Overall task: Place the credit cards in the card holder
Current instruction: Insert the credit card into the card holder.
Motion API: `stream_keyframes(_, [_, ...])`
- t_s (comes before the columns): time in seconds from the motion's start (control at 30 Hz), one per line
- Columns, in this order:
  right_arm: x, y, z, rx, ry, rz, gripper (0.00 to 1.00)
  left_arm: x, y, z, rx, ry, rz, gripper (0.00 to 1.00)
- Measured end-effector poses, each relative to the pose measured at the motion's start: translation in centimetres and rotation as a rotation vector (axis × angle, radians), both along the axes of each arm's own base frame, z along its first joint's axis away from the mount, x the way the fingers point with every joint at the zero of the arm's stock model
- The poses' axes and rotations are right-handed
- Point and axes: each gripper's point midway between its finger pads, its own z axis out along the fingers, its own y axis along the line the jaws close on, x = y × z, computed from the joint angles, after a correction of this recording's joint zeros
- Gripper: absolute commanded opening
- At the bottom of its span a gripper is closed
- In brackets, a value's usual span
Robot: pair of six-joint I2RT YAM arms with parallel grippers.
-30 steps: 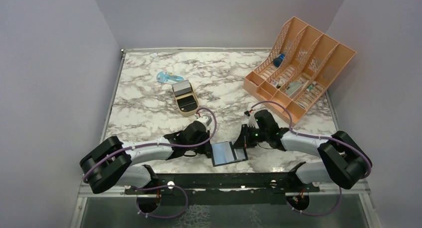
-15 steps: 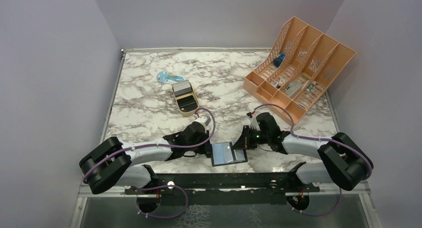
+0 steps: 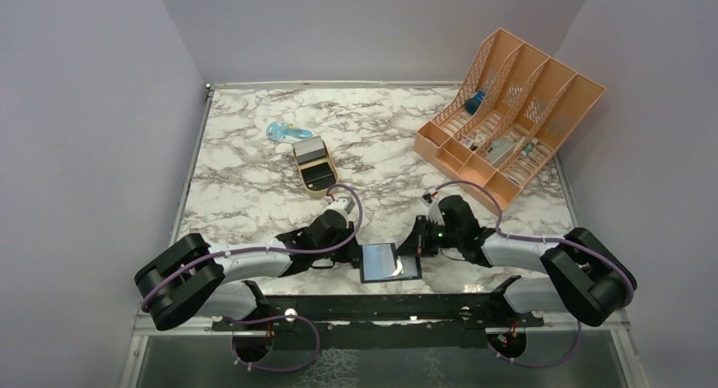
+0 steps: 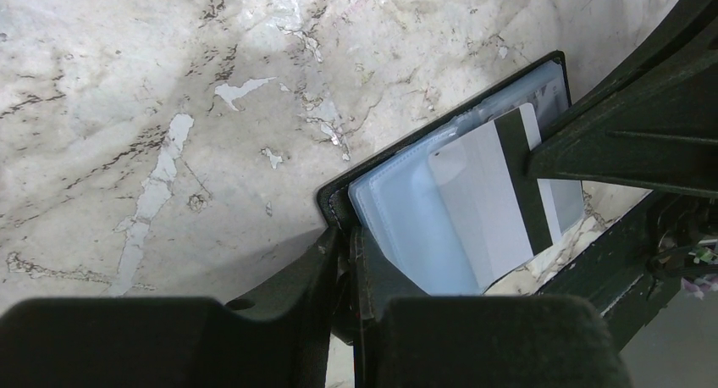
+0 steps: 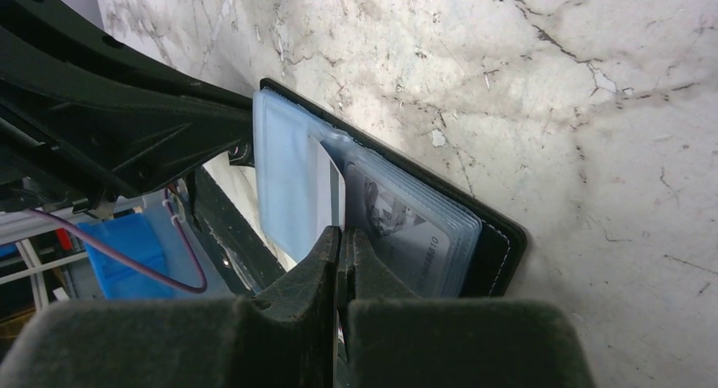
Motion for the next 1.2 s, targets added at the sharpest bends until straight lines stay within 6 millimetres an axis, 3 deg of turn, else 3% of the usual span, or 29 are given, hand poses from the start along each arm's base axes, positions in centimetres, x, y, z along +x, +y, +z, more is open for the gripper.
stream_keyframes(0.57, [0.3,-0.3,0.1,0.003,-0.012,-0.053,0.01,-1.0,0.3,-0.1,-0.063,0.062,0.071,0.13])
stream_keyframes(0.83, [0.3,0.1,0.5,-0.013,-0.014,-0.035,0.38,-1.0,0.2,-0.1,-0.077,0.073,0.086,0.13])
stream_keyframes(1.0, [0.5,0.0,1.6,-0.050,-0.045,-0.021,0.44,-1.0,0.2,0.0,-0.080,0.077,0.091,0.13])
stream_keyframes(1.2, [-0.3,-0.1,1.3,-0.083,-0.023,-0.002,0.46,-1.0,0.2,0.0,-0.080,0.077,0.090,0.13])
